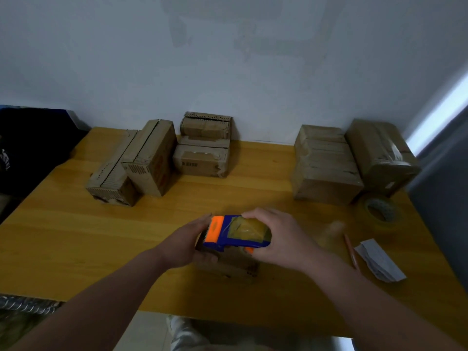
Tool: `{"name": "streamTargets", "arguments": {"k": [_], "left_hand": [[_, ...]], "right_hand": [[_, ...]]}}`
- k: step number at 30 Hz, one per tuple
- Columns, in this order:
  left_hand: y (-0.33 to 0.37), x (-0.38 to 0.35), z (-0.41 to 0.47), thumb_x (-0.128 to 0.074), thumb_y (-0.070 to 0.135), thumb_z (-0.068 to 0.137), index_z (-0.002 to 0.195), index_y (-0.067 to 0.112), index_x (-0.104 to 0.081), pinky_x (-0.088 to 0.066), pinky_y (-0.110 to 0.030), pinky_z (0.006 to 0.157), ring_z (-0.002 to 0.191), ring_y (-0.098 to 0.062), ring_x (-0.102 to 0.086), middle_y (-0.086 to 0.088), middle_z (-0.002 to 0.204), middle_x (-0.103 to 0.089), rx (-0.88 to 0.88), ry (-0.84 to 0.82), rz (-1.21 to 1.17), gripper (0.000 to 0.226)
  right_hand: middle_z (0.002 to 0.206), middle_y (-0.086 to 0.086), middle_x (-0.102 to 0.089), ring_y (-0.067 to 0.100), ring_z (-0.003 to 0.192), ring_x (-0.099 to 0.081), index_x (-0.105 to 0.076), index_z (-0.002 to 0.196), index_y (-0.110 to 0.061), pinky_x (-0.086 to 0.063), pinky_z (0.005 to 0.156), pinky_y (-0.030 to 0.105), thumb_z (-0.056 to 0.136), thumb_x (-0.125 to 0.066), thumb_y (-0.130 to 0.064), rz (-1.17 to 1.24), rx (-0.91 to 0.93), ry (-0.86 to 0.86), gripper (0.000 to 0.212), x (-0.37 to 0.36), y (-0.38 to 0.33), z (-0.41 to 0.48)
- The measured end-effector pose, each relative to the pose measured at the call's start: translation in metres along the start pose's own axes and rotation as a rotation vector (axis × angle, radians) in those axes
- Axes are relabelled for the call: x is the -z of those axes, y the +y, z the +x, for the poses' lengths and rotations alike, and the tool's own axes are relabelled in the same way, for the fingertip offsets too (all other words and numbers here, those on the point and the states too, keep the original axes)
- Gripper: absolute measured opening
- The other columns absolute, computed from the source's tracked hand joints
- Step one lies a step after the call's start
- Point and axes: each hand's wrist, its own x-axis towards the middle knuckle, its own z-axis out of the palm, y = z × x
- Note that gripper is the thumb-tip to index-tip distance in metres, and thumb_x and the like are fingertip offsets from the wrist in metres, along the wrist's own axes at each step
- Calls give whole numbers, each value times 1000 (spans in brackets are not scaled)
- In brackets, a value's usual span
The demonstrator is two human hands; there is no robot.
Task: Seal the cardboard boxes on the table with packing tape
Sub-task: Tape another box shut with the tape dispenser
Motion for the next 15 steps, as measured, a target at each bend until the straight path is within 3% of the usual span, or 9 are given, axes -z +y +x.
{"name": "streamTargets", "arguments": {"k": [1, 3, 5, 7, 11, 15], "left_hand": [[-2, -1, 1, -79, 55, 65, 132, 47, -19, -14, 5, 95, 132, 4, -19, 35, 136, -20, -3, 14, 25, 90], [-5, -3, 2, -79, 35, 76, 145, 36, -17, -17, -6, 105, 140, -5, -21, 21, 148, -25, 30, 18, 99, 93], [-7, -3, 4, -76, 41, 77, 152, 31, -11, -18, -28, 115, 146, -15, -12, 9, 158, -17, 117, -8, 178, 99], [-9, -3, 5, -74, 47, 76, 152, 34, -10, -19, -39, 117, 147, -19, -6, 7, 160, -12, 163, -35, 217, 100], [-8, -1, 8, -73, 51, 75, 152, 30, -12, -20, -41, 117, 148, -17, -2, 7, 161, -4, 162, -50, 282, 101], [-2, 2, 11, -71, 57, 73, 153, 26, -12, -18, -44, 118, 148, -18, 4, 6, 161, 4, 129, -62, 408, 104]], "right_hand": [[127, -10, -46, 6, 111, -46, -43, 134, -38, -49, 82, 22, 75, -77, -32, -5, 4, -12, 68, 2, 1, -1], [129, -10, -46, 7, 110, -48, -42, 135, -39, -52, 84, 25, 75, -77, -31, -13, 7, -52, 70, 7, 3, -5], [131, -10, -44, 8, 112, -48, -40, 137, -41, -52, 86, 27, 74, -76, -29, -7, -14, -95, 73, 11, 6, -11], [128, -12, -45, 4, 108, -49, -42, 137, -41, -50, 85, 22, 73, -77, -28, -25, -23, -94, 74, 17, 14, -19], [120, -21, -46, -10, 95, -49, -42, 135, -42, -42, 71, 3, 73, -80, -33, -31, -55, -69, 73, 29, 35, -36], [131, -13, -46, 2, 111, -48, -40, 137, -42, -46, 83, 14, 74, -79, -33, -61, -46, -69, 75, 11, 48, -37]]}}
